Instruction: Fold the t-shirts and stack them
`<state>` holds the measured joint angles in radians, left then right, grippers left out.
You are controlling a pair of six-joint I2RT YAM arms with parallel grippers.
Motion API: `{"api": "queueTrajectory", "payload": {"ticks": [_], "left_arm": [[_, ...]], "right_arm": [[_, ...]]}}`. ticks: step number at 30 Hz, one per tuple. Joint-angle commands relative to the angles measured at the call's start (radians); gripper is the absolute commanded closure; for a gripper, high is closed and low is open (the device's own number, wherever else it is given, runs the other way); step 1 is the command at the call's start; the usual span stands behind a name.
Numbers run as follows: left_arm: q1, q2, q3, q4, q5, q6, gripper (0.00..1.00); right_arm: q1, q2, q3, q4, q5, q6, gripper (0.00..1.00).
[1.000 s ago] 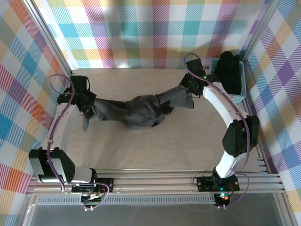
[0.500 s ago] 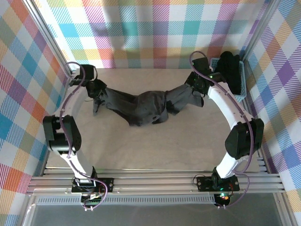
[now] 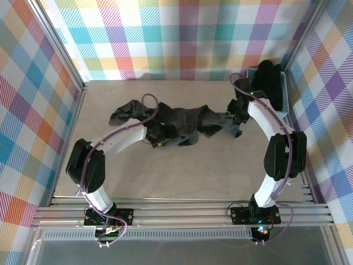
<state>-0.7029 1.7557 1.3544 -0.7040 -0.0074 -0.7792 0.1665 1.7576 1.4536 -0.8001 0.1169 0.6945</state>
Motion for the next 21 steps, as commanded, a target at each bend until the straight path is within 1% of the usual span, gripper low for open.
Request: {"api": "queueTrajectory", "payload": {"ticks": [1, 4, 5, 6, 9, 11, 13, 15, 17, 18, 19, 21], "left_arm": [[-0.03, 0.086, 0.057, -0.009, -0.129, 0.098, 0.23], [-0.031, 0.125, 0.054, -0.024, -0.255, 0.127, 0.2], [-0.031, 0.131, 0.049, -0.016, -0.286, 0.13, 0.17], [-0.03, 0.137, 0.041, 0.005, -0.298, 0.134, 0.14], [-0.019, 0.173, 0.064, 0.038, -0.307, 0.117, 0.12], [-0.004, 0.184, 0.062, 0.064, -0.323, 0.068, 0.14], [0.009, 0.175, 0.029, 0.152, -0.286, 0.048, 0.16], [0.017, 0.202, 0.036, 0.181, -0.242, 0.051, 0.24], [0.024, 0.244, 0.063, 0.17, -0.213, 0.067, 0.36], [0.026, 0.252, 0.063, 0.179, -0.209, 0.074, 0.42], [0.028, 0.253, 0.06, 0.186, -0.214, 0.079, 0.5], [0.042, 0.241, 0.057, 0.182, -0.231, 0.078, 0.72]], "right_arm": [[0.0, -0.022, -0.045, -0.023, -0.063, 0.004, 0.52], [0.005, -0.061, -0.111, -0.002, -0.103, 0.024, 0.48], [0.007, -0.073, -0.132, 0.007, -0.117, 0.031, 0.46], [0.011, -0.082, -0.153, 0.021, -0.133, 0.035, 0.45], [0.024, -0.084, -0.187, 0.029, -0.142, 0.056, 0.42], [0.024, -0.083, -0.212, 0.052, -0.155, 0.087, 0.41], [0.024, -0.079, -0.219, 0.076, -0.164, 0.105, 0.39], [0.023, -0.064, -0.217, 0.094, -0.161, 0.115, 0.38], [0.02, -0.025, -0.206, 0.121, -0.159, 0.116, 0.39], [0.018, -0.004, -0.199, 0.126, -0.163, 0.122, 0.41], [0.015, 0.023, -0.187, 0.133, -0.17, 0.131, 0.44], [0.016, 0.063, -0.171, 0.158, -0.168, 0.135, 0.48]]}}
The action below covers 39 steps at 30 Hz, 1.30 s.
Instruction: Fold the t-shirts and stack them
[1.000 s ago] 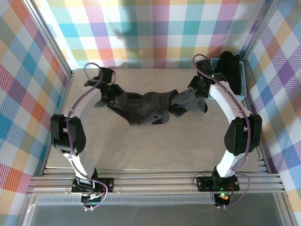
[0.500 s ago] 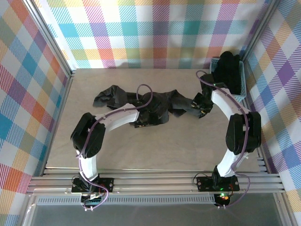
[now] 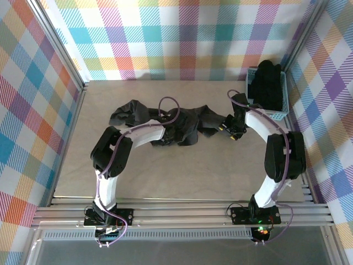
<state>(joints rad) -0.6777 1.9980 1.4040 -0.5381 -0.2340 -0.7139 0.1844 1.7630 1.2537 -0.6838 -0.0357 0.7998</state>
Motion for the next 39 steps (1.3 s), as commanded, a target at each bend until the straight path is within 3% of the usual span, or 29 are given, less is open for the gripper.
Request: {"api": "queueTrajectory", "payload": {"ticks": [1, 3, 9, 16, 22, 25, 31, 34, 39], "left_arm": [[0.027, -0.019, 0.006, -0.003, -0.034, 0.009, 0.86], [0.05, -0.088, -0.011, -0.04, -0.104, -0.01, 0.99], [0.204, -0.402, -0.136, -0.069, -0.096, -0.066, 1.0], [0.374, -0.703, -0.249, -0.196, -0.083, -0.103, 1.0], [0.523, -0.87, -0.402, -0.268, -0.091, -0.155, 1.0], [0.551, -0.881, -0.464, -0.253, -0.057, -0.133, 1.0], [0.579, -0.782, -0.495, -0.331, -0.077, -0.118, 1.0], [0.589, -0.751, -0.49, -0.319, -0.031, -0.08, 0.98], [0.589, -0.784, -0.507, -0.345, -0.052, -0.069, 1.0]], "right_arm": [[-0.002, 0.077, 0.036, 0.048, -0.006, 0.03, 0.53], [-0.002, 0.102, 0.061, 0.048, 0.025, 0.018, 0.67], [0.0, 0.081, 0.091, 0.018, 0.077, -0.008, 0.98], [0.018, -0.066, 0.005, -0.071, 0.12, -0.024, 1.0], [0.079, -0.245, -0.208, -0.136, 0.075, -0.003, 1.0], [0.09, -0.303, -0.263, -0.124, 0.046, 0.014, 0.83], [0.16, -0.246, -0.142, -0.101, -0.001, 0.131, 0.58], [0.16, -0.188, -0.084, -0.063, -0.012, 0.227, 0.53], [0.152, -0.072, 0.066, -0.04, -0.017, 0.326, 0.53]]}}
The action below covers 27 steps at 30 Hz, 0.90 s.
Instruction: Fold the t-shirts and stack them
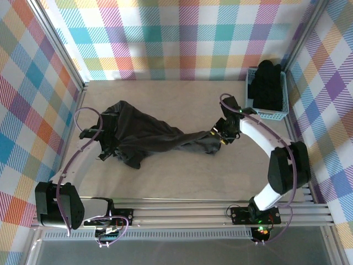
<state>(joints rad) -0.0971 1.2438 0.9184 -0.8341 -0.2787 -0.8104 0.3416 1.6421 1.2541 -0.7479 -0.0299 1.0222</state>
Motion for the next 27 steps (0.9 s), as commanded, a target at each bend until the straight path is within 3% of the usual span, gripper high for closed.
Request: {"api": "queueTrajectory", "payload": {"ticks": [1, 12, 19, 27], "left_arm": [[0.008, -0.037, -0.027, -0.047, -0.005, 0.031, 1.0], [0.008, -0.065, -0.013, -0.033, 0.03, 0.027, 1.0], [0.008, -0.068, -0.012, -0.023, 0.053, 0.027, 1.0], [0.008, -0.055, 0.029, -0.016, 0.064, 0.024, 1.0]], "right_arm": [[-0.008, 0.077, 0.094, 0.023, -0.027, 0.124, 0.53], [-0.068, 0.229, 0.1, 0.087, -0.064, 0.216, 0.56], [-0.085, 0.305, 0.196, 0.116, -0.059, 0.144, 0.62], [-0.083, 0.298, 0.147, 0.075, -0.133, 0.224, 0.64]]}}
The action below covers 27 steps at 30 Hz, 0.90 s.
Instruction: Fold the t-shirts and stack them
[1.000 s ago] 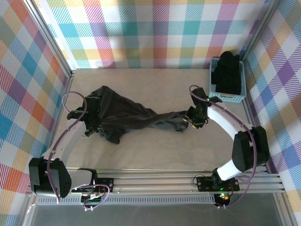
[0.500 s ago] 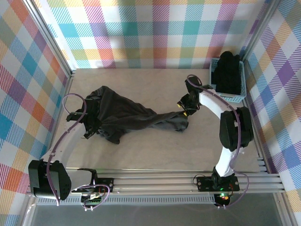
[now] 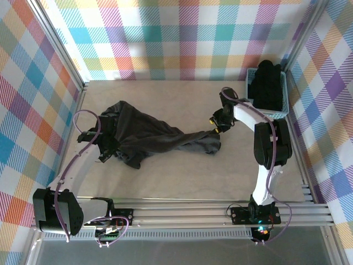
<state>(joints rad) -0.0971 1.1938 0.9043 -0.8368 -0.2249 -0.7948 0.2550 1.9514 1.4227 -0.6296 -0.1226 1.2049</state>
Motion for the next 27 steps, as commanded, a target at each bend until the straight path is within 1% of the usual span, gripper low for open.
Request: {"api": "queueTrajectory", "payload": {"ticks": [1, 4, 6, 10, 14, 18, 19, 20, 21, 22, 23, 27], "left_arm": [[0.008, -0.004, 0.05, -0.014, 0.01, 0.008, 1.0], [0.008, 0.0, 0.064, -0.016, 0.013, 0.003, 1.0], [0.008, -0.003, 0.065, -0.015, 0.017, -0.003, 1.0], [0.008, -0.003, 0.061, -0.013, 0.019, -0.007, 1.0], [0.008, -0.002, 0.061, -0.01, 0.023, -0.004, 1.0], [0.008, -0.007, 0.062, -0.013, 0.028, -0.001, 1.0], [0.008, -0.008, 0.062, -0.013, 0.029, -0.001, 1.0], [0.007, -0.013, 0.063, -0.012, 0.03, -0.001, 1.0], [0.009, -0.016, 0.066, -0.01, 0.034, -0.003, 1.0], [0.008, -0.018, 0.071, -0.01, 0.039, -0.003, 1.0], [0.008, -0.02, 0.079, -0.007, 0.045, -0.004, 1.0], [0.008, -0.032, 0.154, 0.003, 0.068, -0.019, 1.0]], "right_arm": [[0.006, -0.024, -0.024, -0.062, -0.033, 0.042, 0.65], [0.009, -0.089, -0.062, -0.067, 0.013, 0.051, 0.61], [0.009, -0.109, -0.075, -0.058, 0.005, 0.054, 0.59], [0.017, -0.077, -0.056, -0.057, -0.041, 0.076, 0.56], [0.017, -0.018, -0.03, -0.024, -0.024, 0.089, 0.54], [0.015, 0.049, 0.048, -0.03, -0.021, 0.066, 0.56], [0.015, 0.059, 0.061, -0.031, -0.026, 0.065, 0.61], [0.015, 0.06, 0.069, -0.034, -0.027, 0.062, 0.7], [0.016, 0.053, 0.073, -0.036, -0.02, 0.057, 0.83], [0.019, 0.039, 0.072, -0.038, -0.006, 0.052, 0.92], [0.021, 0.015, 0.069, -0.037, 0.019, 0.038, 1.0], [0.037, -0.114, 0.093, -0.054, 0.155, -0.081, 1.0]]}}
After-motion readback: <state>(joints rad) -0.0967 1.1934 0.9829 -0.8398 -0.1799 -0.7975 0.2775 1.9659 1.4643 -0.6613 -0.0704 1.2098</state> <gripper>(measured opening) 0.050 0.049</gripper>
